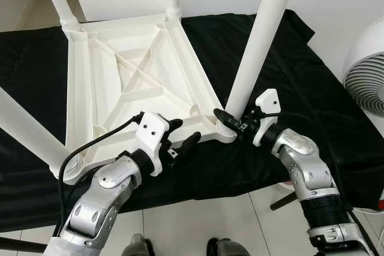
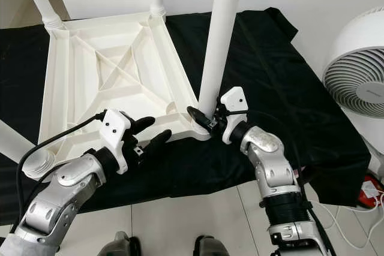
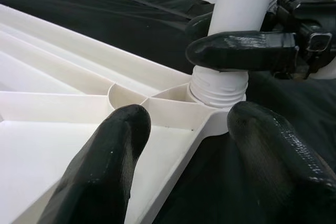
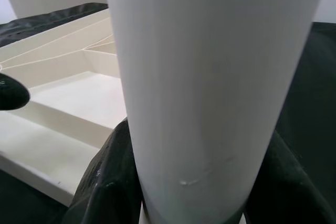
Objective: Building children table
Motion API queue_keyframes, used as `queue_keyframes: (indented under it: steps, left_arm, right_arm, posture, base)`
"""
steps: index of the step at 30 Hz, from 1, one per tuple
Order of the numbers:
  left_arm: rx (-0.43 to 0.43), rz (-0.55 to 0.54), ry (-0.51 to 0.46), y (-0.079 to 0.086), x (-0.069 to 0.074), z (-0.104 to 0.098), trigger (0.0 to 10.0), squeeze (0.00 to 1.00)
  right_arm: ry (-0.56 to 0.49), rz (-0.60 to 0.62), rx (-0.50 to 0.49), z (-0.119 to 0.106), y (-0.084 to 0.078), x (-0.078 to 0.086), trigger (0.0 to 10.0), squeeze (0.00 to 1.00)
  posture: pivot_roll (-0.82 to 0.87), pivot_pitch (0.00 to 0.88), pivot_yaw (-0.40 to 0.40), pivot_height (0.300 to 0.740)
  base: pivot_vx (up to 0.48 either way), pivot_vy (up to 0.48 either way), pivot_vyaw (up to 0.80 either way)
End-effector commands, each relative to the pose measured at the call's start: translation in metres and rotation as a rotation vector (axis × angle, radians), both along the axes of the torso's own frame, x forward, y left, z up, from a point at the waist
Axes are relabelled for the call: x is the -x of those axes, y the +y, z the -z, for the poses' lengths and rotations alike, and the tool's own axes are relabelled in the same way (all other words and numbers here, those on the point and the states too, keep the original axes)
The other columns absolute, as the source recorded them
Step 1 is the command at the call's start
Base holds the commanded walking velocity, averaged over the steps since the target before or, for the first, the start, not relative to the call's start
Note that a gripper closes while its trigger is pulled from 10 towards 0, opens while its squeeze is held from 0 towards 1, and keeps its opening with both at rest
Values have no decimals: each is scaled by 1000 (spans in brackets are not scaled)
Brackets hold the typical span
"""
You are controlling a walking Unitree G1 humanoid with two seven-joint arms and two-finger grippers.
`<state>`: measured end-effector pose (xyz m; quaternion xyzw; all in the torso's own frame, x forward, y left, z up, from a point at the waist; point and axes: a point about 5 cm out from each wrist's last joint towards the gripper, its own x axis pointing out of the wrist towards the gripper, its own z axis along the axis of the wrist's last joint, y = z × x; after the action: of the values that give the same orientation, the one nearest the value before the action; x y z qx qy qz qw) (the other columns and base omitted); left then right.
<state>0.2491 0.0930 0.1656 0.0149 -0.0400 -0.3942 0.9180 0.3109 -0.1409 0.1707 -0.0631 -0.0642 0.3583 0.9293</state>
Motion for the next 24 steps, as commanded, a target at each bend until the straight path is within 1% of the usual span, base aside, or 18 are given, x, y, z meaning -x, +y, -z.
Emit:
queue_keyframes:
  steps: [1,2,5,7,8,9,11,12,13,14,16,19,21,22,24]
  left_arm:
    - [-15,47,-1,-2,2,3,10000,0]
    - [-13,46,-4,-2,2,2,10000,0]
    - [-12,46,-4,-2,1,2,10000,0]
    - [-16,42,-13,-1,-1,1,10000,0]
    - [-16,42,-13,-1,-1,1,10000,0]
    - [-17,41,-16,-1,-1,0,10000,0]
    - [-17,41,-16,-1,-1,0,10000,0]
    - [-19,39,-20,-1,-2,0,10000,0]
    - [-19,39,-20,-1,-2,0,10000,0]
    - [-22,32,-26,0,-4,-1,10000,0]
    - [-24,19,-34,2,-6,-1,10000,0]
    - [-24,13,-37,2,-6,-1,10000,0]
    - [-23,-2,-41,4,-8,-2,10000,0]
    - [-22,-5,-42,4,-8,-2,10000,0]
    - [-23,-9,-43,4,-8,-2,10000,0]
  right_arm:
    - [28,7,-9,7,2,1,0,0]
    - [56,107,-29,10,7,-2,0,0]
    - [62,138,-39,11,8,-3,0,0]
    - [58,195,-82,9,20,-2,0,0]
    - [58,195,-82,9,20,-2,0,0]
    - [52,213,-95,8,24,-1,0,0]
    - [52,213,-95,8,24,-1,0,0]
    - [60,255,-121,8,28,-1,0,0]
    - [60,255,-121,8,28,-1,0,0]
    - [80,333,-154,8,34,-1,0,0]
    - [89,440,-181,9,43,2,0,0]
    - [94,470,-188,9,47,3,0,0]
    - [109,496,-210,12,55,6,0,0]
    - [121,489,-214,13,59,7,0,0]
    - [123,480,-218,13,61,7,0,0]
  posture:
    - [-48,94,15,740]
    - [-49,94,15,740]
    - [-49,94,15,740]
    - [-52,96,18,740]
    - [-52,96,18,740]
    - [-52,96,18,740]
    - [-52,96,18,740]
    - [-54,95,19,740]
    - [-54,95,19,740]
    - [-57,95,18,740]
    - [-56,94,17,740]
    - [-55,95,15,740]
    - [-50,90,11,740]
    - [-50,90,11,740]
    - [-51,83,11,740]
  base:
    - [0,0,0]
    - [0,0,0]
    - [0,0,0]
    - [0,0,0]
    - [0,0,0]
    - [0,0,0]
    - [0,0,0]
    - [0,0,0]
    - [0,0,0]
    - [0,0,0]
    - [0,0,0]
    - [0,0,0]
    - [0,0,0]
    - [0,0,0]
    - [0,0,0]
